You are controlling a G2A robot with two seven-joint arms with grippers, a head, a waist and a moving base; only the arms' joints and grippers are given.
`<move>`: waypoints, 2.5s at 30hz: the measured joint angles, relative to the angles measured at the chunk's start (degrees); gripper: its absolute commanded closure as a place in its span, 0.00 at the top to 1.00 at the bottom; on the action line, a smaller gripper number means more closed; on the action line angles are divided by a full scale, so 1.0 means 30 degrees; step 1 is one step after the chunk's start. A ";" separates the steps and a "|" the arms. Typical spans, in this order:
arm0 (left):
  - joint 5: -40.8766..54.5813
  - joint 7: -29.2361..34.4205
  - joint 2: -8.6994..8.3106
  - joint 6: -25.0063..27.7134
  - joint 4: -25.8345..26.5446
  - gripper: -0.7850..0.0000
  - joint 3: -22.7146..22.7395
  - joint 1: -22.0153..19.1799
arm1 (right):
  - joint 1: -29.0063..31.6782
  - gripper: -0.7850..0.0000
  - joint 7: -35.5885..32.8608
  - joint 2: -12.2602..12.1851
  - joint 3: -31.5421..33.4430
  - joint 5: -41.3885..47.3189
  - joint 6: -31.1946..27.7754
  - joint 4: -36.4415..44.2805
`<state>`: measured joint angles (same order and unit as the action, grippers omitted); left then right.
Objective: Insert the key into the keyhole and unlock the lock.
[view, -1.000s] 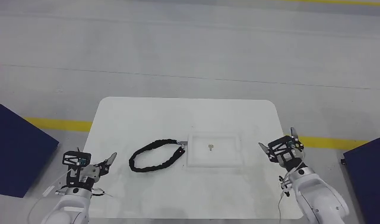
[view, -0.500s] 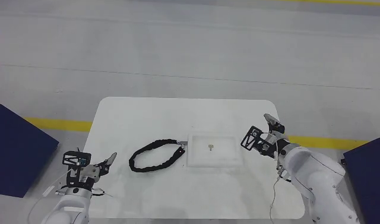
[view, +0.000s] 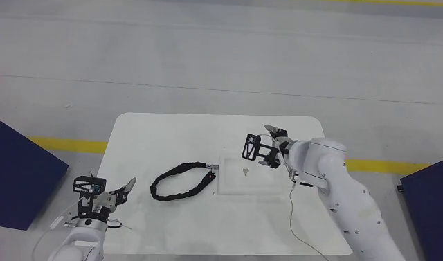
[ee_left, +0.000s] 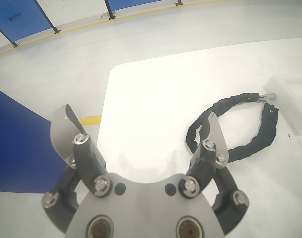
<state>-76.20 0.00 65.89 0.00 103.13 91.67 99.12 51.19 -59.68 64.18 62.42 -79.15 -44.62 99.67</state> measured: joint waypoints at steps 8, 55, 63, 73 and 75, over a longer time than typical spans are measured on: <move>0.0000 0.0000 0.0000 0.0000 0.0000 1.00 0.0000 0.0000 | -0.3820 1.00 -0.0866 -0.0090 -0.4874 0.4067 0.0867 -0.4142; 0.0000 0.0000 0.0000 0.0000 0.0000 1.00 0.0000 0.0000 | -0.7628 0.16 0.3233 0.3321 -1.2121 0.4780 0.1295 -1.5820; 0.0000 0.0000 0.0000 0.0000 0.0000 1.00 0.0000 0.0000 | -0.7596 0.00 0.3381 0.3586 -1.2133 0.4647 0.1145 -1.6394; 0.0000 0.0000 0.0000 0.0000 0.0000 1.00 0.0000 0.0000 | -0.7402 0.00 0.3954 0.3547 -1.1781 0.3723 0.1780 -1.6078; 0.0000 0.0000 0.0000 0.0000 0.0000 1.00 0.0000 0.0000 | -0.7258 0.00 0.4085 0.3376 -1.1502 0.3476 0.1977 -1.5682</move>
<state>-76.20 0.00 65.89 0.00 103.13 91.67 99.12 29.42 -47.42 74.30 27.91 -68.72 -38.69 52.63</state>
